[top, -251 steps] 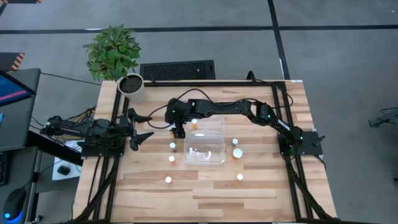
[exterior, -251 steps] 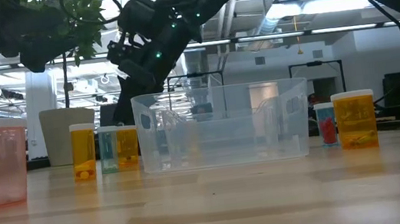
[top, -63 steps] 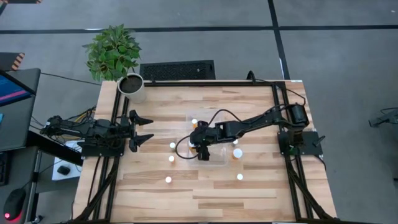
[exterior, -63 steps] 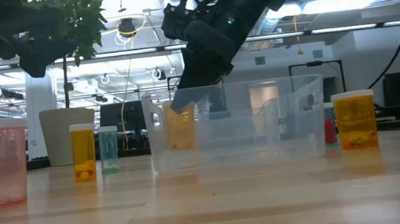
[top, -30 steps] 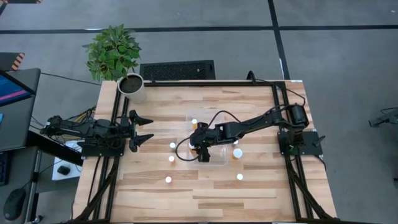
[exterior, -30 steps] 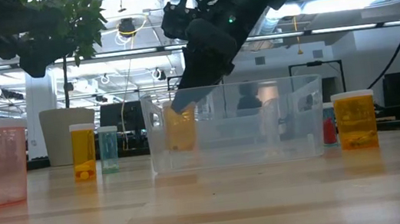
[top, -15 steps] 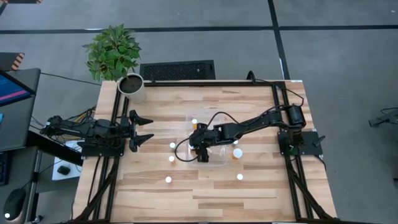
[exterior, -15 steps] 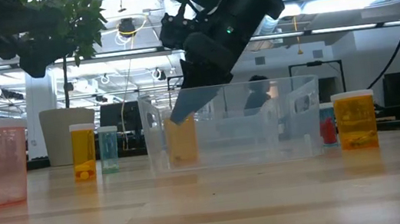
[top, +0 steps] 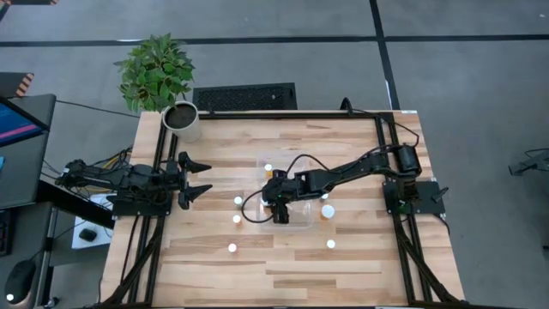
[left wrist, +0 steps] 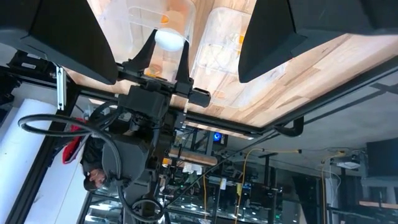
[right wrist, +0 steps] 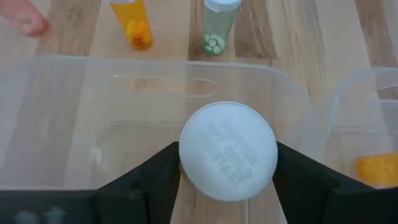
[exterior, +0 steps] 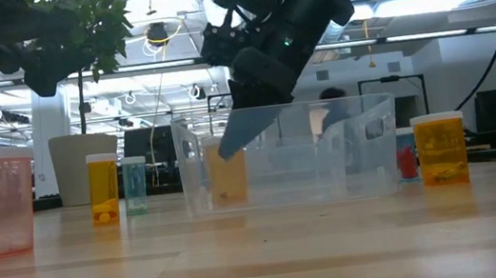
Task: Pick and place medicine bottles into bin by pill shape (circle, oval)
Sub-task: Put the orange capsule bottle into the bottom transparent bin, then put the blue capsule bottle into the bottom transparent bin
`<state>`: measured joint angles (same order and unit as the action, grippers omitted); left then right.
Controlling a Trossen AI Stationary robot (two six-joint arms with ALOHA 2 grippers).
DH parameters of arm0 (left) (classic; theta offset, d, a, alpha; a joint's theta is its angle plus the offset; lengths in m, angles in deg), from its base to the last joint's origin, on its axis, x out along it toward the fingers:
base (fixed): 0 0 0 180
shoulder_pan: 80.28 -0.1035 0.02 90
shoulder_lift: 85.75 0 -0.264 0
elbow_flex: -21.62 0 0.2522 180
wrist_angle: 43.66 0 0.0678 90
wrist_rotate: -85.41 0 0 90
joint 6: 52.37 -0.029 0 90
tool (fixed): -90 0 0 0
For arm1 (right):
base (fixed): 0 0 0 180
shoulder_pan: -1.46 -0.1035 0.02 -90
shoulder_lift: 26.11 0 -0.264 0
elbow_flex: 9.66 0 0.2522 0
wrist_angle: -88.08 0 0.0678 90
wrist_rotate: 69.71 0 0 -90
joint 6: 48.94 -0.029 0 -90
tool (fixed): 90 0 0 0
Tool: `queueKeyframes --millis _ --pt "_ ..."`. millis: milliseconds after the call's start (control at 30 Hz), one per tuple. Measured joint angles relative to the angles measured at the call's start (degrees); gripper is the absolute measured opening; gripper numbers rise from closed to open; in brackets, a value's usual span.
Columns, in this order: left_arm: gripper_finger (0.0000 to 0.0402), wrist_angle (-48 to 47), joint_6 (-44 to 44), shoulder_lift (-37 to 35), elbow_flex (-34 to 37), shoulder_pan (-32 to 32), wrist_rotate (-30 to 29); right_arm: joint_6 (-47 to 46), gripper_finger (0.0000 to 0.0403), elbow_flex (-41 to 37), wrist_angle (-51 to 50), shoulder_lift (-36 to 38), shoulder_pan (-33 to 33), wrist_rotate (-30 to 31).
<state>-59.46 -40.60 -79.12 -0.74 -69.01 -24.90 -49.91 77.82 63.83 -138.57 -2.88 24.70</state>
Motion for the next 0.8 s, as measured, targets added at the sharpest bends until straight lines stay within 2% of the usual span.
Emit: queueKeyframes --millis 333,700,800 --pt "0.033 0.0 0.04 0.0 0.0 0.0 0.0 -0.05 0.0251 0.17 0.11 0.02 -0.13 -2.09" --pt "0.033 0.0 0.07 0.0 0.0 0.0 0.0 3.44 0.0251 11.13 -15.95 0.04 -0.13 -2.78" --pt "0.033 0.0 0.07 0.0 0.0 0.0 0.01 5.24 0.0251 12.64 -20.61 1.95 -0.13 -2.83"
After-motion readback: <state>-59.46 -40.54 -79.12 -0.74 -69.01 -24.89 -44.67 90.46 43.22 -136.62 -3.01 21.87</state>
